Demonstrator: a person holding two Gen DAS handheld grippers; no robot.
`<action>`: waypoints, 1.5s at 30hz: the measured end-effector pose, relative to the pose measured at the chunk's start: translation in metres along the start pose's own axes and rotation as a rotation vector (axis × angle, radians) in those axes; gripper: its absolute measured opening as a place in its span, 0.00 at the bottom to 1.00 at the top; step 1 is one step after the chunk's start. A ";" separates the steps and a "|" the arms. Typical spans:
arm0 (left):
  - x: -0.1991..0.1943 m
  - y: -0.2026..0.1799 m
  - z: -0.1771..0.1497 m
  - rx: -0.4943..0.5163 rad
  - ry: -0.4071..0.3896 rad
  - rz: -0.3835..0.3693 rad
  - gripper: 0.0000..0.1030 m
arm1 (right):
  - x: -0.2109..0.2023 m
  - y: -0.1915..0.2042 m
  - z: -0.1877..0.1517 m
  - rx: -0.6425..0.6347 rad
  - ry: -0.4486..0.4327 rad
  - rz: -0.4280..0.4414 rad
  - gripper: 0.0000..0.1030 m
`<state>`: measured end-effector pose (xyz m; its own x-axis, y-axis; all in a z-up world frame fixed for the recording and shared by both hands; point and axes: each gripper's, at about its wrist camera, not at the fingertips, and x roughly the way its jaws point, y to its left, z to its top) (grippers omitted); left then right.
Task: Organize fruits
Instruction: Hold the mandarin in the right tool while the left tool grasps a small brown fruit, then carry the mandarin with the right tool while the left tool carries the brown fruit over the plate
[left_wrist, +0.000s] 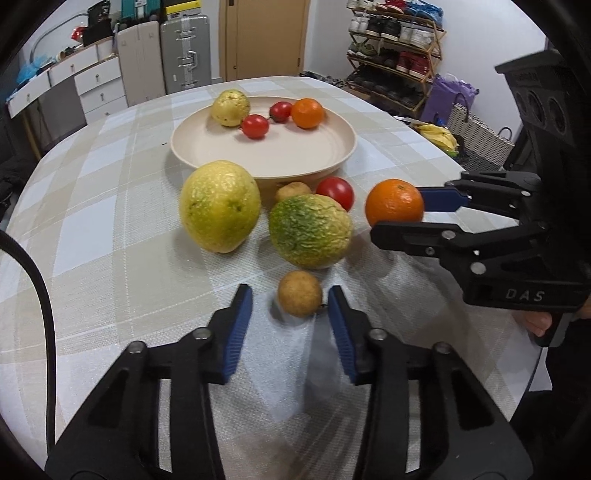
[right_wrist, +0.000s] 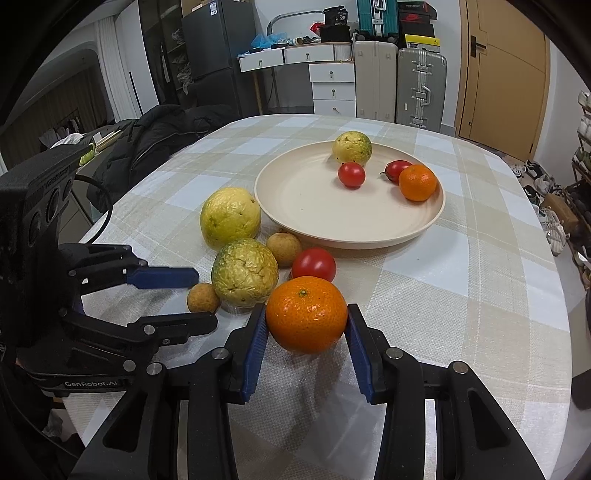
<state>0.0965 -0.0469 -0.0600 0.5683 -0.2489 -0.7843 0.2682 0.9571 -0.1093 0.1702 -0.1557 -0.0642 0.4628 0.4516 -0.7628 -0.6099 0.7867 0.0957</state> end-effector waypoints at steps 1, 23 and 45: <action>0.000 -0.001 0.000 0.005 0.002 -0.012 0.24 | 0.000 0.000 0.000 -0.001 -0.001 0.001 0.41; -0.038 -0.001 0.006 0.003 -0.127 -0.036 0.23 | -0.011 -0.010 0.003 0.036 -0.040 -0.029 0.41; -0.057 0.028 0.054 -0.120 -0.276 0.020 0.23 | -0.024 -0.023 0.027 0.124 -0.156 -0.041 0.41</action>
<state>0.1134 -0.0136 0.0146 0.7671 -0.2454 -0.5927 0.1704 0.9687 -0.1804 0.1903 -0.1738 -0.0310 0.5856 0.4698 -0.6606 -0.5086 0.8475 0.1518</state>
